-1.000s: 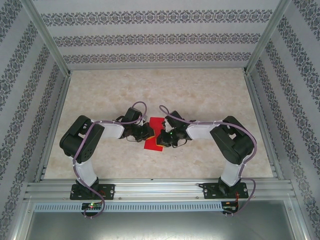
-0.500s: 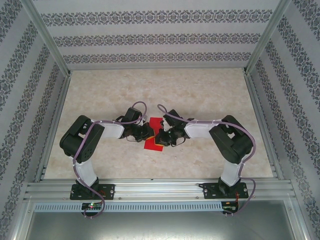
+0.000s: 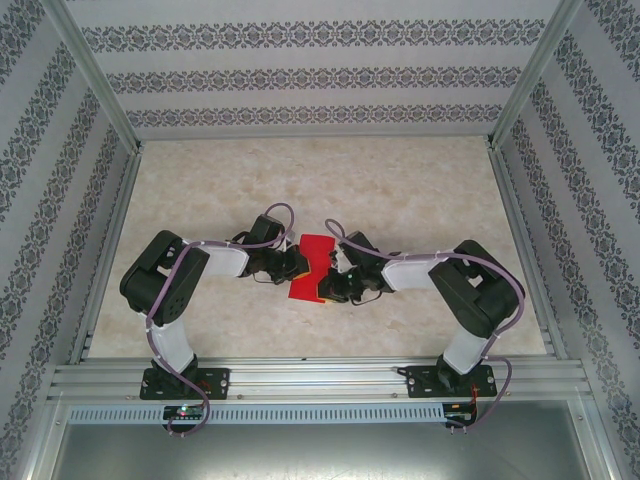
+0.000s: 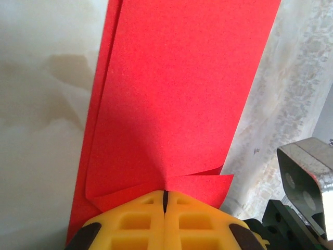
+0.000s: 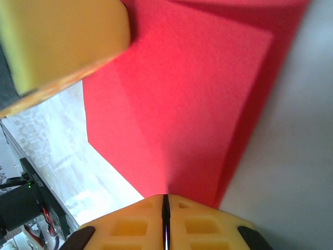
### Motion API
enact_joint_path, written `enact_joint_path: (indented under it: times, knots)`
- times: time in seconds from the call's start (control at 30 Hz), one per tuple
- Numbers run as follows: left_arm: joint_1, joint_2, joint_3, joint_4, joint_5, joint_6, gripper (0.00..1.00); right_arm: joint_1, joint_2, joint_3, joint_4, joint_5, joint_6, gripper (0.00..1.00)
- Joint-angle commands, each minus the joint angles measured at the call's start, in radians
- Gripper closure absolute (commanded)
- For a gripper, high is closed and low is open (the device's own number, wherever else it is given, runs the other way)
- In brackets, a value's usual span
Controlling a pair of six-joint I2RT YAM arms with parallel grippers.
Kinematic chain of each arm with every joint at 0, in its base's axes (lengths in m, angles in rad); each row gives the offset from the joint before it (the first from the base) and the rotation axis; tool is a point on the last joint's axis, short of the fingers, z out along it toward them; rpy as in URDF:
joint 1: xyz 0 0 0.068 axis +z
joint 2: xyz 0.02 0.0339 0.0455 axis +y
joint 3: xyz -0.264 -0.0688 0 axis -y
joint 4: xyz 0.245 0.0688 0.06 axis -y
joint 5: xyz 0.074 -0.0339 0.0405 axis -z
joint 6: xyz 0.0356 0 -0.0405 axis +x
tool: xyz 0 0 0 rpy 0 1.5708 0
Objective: Fold a paper plane with a square sheet of paper (pick it up from the middle)
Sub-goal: Fold the triangle a second time at the center of the table.
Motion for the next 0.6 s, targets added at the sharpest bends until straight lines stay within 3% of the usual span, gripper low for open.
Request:
enact_joint_path:
  times: [0.0, 0.27, 0.43, 0.57]
  knots:
    - [-0.002, 0.056, -0.015, -0.086, -0.109, -0.003, 0.94, 0.0, -0.012, -0.066, -0.112, 0.005, 0.016, 0.88]
    - [-0.002, 0.049, -0.018, -0.088, -0.103, 0.003, 0.94, -0.018, -0.112, -0.096, -0.126, 0.005, 0.02, 0.87]
    - [-0.002, 0.042, -0.015, -0.087, -0.095, 0.007, 0.94, -0.016, -0.17, -0.011, -0.124, 0.013, 0.022, 0.87]
    - [-0.002, 0.036, -0.017, -0.084, -0.093, 0.01, 0.93, -0.014, -0.125, 0.059, -0.09, 0.011, 0.03, 0.87]
